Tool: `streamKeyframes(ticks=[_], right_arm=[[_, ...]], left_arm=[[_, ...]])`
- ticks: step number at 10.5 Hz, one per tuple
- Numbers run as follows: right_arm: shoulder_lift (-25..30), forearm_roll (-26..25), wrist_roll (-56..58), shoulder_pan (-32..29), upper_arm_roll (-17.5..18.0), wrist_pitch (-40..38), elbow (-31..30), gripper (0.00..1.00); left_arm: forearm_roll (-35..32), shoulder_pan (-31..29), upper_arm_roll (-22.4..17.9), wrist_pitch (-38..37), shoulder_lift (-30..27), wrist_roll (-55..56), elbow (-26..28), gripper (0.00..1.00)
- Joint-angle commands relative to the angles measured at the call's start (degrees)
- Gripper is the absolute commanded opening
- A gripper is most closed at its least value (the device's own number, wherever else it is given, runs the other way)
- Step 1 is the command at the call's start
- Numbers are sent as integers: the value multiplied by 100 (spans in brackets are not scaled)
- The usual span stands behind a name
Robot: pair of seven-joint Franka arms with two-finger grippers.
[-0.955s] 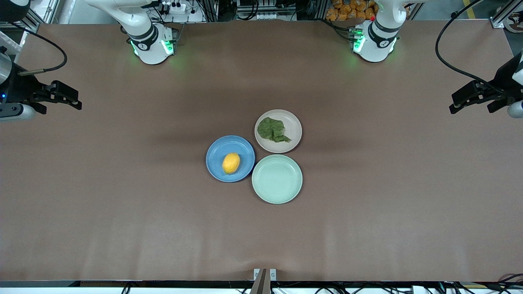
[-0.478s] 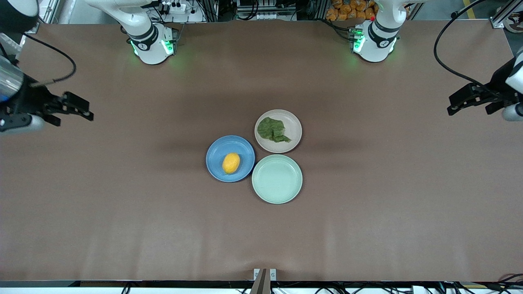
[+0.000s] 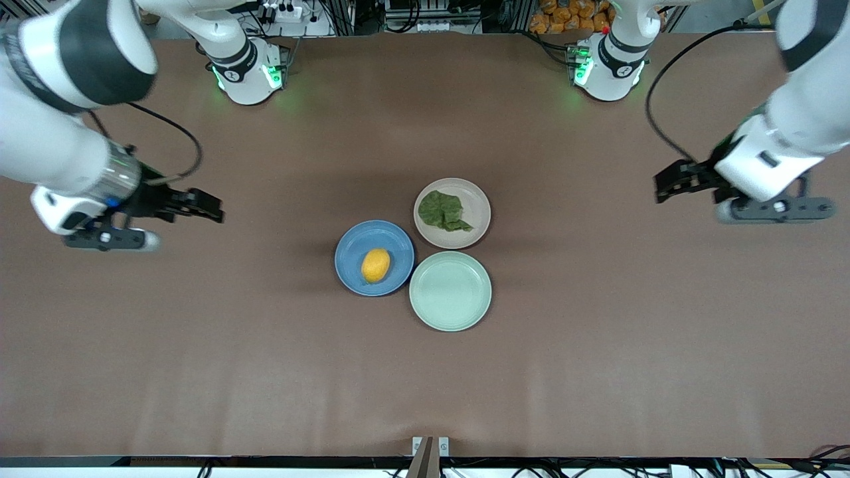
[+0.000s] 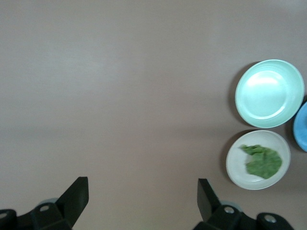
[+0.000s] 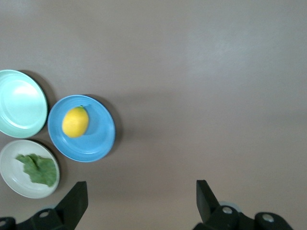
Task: Pick lemon and lettuce from blue and beige plates
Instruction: 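Lower the right gripper onto the lemon while the left gripper descends to lettuce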
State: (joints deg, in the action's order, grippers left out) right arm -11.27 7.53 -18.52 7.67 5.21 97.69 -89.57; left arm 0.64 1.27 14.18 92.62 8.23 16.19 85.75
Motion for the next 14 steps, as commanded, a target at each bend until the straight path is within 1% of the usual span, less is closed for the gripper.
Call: streamKeyframes(ticks=[1, 3, 5, 6, 7, 9, 11, 12, 13, 14], right_arm=[[-593, 82, -1009, 103, 461, 285, 221, 100], [-998, 47, -2038, 322, 814, 986, 221, 100], [-1349, 73, -2672, 542, 877, 1270, 221, 100], [-1621, 56, -2970, 708, 886, 1471, 238, 100], [-1806, 30, -3191, 875, 886, 1847, 230, 100], [-2141, -5, -3307, 1139, 886, 2166, 221, 100], [-2492, 3, -3334, 1193, 877, 2473, 195, 100], [-2607, -110, -3334, 1193, 877, 2501, 160, 100], [-2686, -242, -3351, 1202, 886, 2553, 168, 100], [-2757, -243, -3343, 1202, 877, 2684, 151, 100]], left_arm=[[68, 442, 147, 290, 310, 821, -41, 100], [68, 934, 147, 580, 556, 1594, -14, 100], [68, 1391, 147, 1036, 689, 2411, 213, 100], [59, 1568, 147, 1334, 759, 2789, 379, 100], [68, 1752, 147, 1607, 847, 3106, 546, 100], [59, 2086, 147, 2370, 1057, 3748, 915, 100], [-20, 2368, 138, 3433, 1286, 4303, 1425, 100], [-63, 2456, 138, 3690, 1374, 4314, 1601, 100], [-290, 2492, 138, 3789, 1453, 4322, 1742, 100], [-553, 2579, 138, 3868, 1506, 4340, 1909, 100]])
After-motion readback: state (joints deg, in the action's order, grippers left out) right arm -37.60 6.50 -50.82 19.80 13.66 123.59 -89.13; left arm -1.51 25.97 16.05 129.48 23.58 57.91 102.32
